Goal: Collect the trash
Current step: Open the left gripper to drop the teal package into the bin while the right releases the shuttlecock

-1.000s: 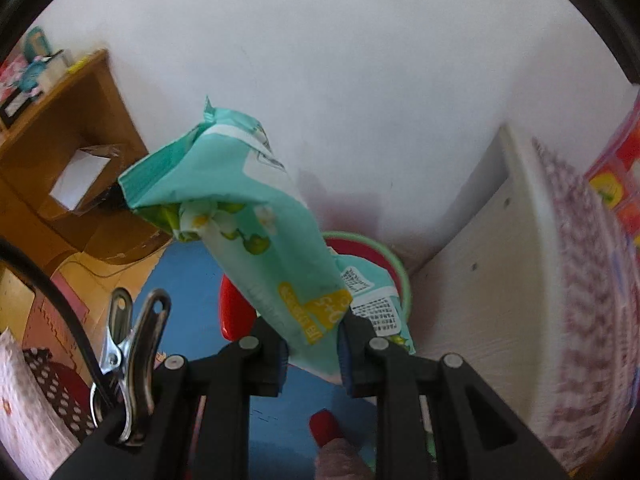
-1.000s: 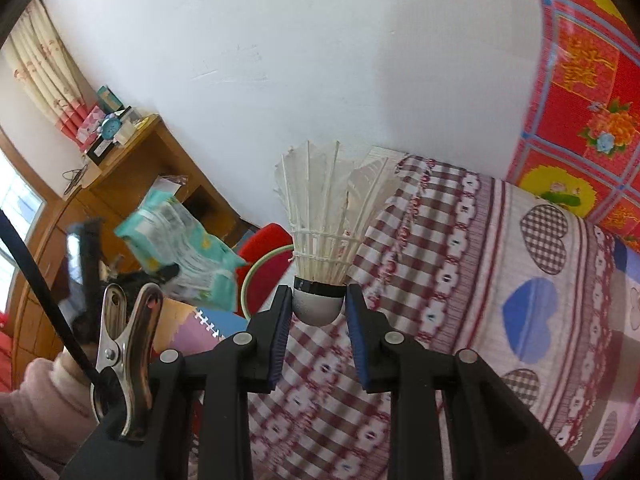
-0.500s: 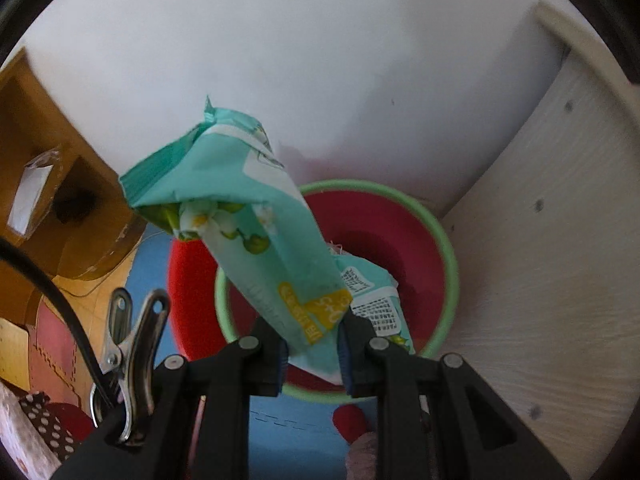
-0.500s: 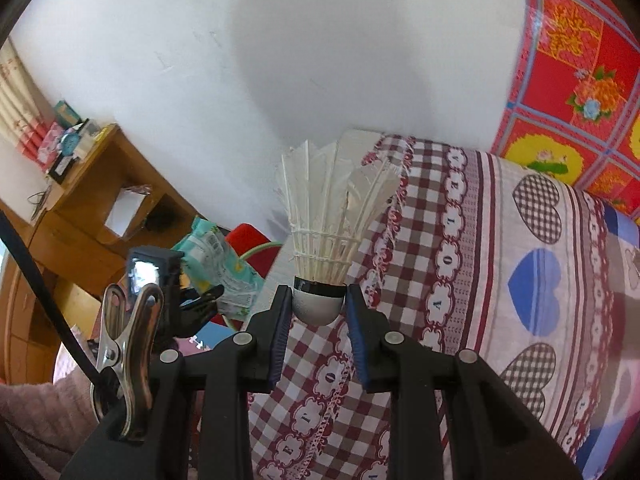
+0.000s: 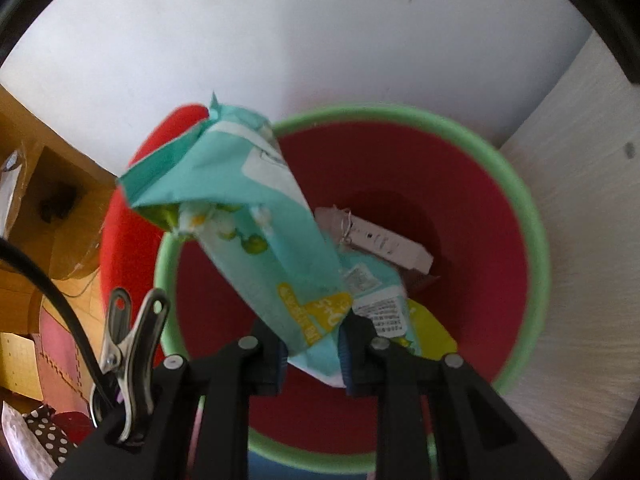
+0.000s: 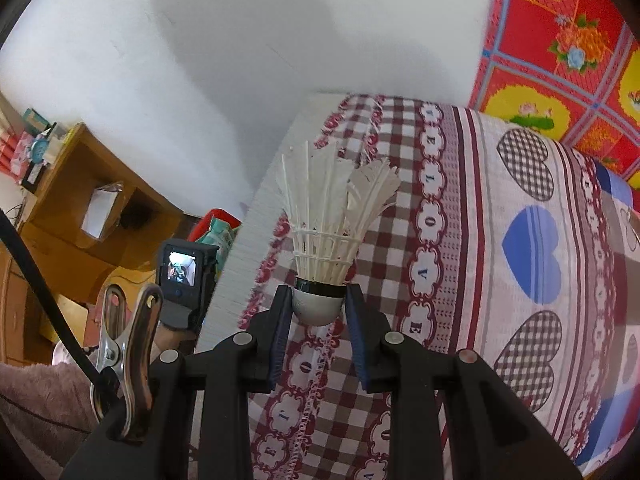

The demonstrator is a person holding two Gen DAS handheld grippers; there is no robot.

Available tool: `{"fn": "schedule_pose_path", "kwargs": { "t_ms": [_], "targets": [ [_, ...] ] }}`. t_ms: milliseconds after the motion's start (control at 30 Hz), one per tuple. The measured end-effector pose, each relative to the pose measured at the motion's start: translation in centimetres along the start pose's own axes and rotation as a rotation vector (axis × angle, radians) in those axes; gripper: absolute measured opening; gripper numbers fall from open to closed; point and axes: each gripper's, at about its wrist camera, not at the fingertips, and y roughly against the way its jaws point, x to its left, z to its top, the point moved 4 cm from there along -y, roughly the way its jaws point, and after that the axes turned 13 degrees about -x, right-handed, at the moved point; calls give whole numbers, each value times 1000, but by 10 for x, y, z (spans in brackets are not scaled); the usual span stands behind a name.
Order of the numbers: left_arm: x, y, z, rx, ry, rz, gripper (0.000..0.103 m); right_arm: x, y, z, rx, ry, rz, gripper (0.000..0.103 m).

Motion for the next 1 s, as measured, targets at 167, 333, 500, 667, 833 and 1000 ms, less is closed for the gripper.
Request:
{"fn": "schedule_pose_path", "kwargs": {
  "t_ms": [167, 333, 500, 667, 833, 1000],
  "targets": [
    [6, -19, -17, 32, 13, 17, 29, -3, -3, -1, 7, 5, -19, 28],
    [17, -29, -19, 74, 126, -2, 35, -5, -4, 0, 12, 10, -27, 28],
    [14, -18, -16, 76, 142, -48, 58, -5, -4, 0, 11, 5, -25, 28],
    [6, 3, -18, 66, 154, -98, 64, 0, -4, 1, 0, 13, -5, 28],
    [10, 42, -18, 44, 167, -119, 65, 11, -7, 1, -2, 16, 31, 28],
    [14, 93, -14, 22, 182, -123, 65, 34, -19, 2, 5, 51, 92, 28]
  ]
}}
